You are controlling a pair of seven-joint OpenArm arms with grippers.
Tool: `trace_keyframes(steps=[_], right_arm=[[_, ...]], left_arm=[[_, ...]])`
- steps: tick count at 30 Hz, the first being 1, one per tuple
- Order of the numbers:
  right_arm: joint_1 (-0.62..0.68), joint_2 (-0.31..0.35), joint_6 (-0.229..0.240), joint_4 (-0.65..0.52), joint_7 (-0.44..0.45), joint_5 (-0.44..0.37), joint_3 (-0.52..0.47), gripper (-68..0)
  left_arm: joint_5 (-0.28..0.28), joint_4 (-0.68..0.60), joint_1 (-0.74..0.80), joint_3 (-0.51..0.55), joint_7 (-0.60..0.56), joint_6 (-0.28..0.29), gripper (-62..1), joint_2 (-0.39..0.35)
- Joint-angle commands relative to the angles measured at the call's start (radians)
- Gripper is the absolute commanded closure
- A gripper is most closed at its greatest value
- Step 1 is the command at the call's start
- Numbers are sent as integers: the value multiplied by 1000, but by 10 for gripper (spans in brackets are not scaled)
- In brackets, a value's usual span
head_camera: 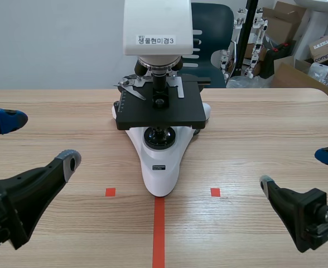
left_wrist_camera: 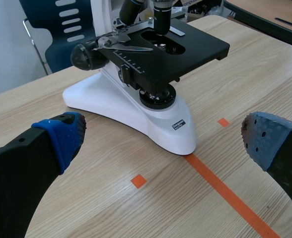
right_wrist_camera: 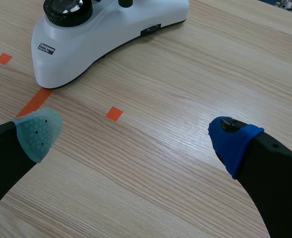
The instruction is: Point at the stage knob
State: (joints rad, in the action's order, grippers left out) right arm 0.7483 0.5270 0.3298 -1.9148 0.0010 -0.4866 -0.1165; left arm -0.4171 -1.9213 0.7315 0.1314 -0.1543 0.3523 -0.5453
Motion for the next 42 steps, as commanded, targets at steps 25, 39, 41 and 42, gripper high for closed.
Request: trace_keyframes(steps=[25,39,41,42], right_arm=[[-5,34,0,-12,134,0,-8,-679],[-224,83,7,275,233,4,-6,-679],[-276,83,17,338,276,4,-6,-679],[-304,83,37,370,292,4,-6,-679]], left_arm=[[-10,-6,-1,-6,-14,2,-623,10],[-10,-6,-1,-6,-13,2,-623,10],[-10,-6,-1,-6,-13,2,-623,10],[-10,-6,-1,-6,-13,2,-623,10]])
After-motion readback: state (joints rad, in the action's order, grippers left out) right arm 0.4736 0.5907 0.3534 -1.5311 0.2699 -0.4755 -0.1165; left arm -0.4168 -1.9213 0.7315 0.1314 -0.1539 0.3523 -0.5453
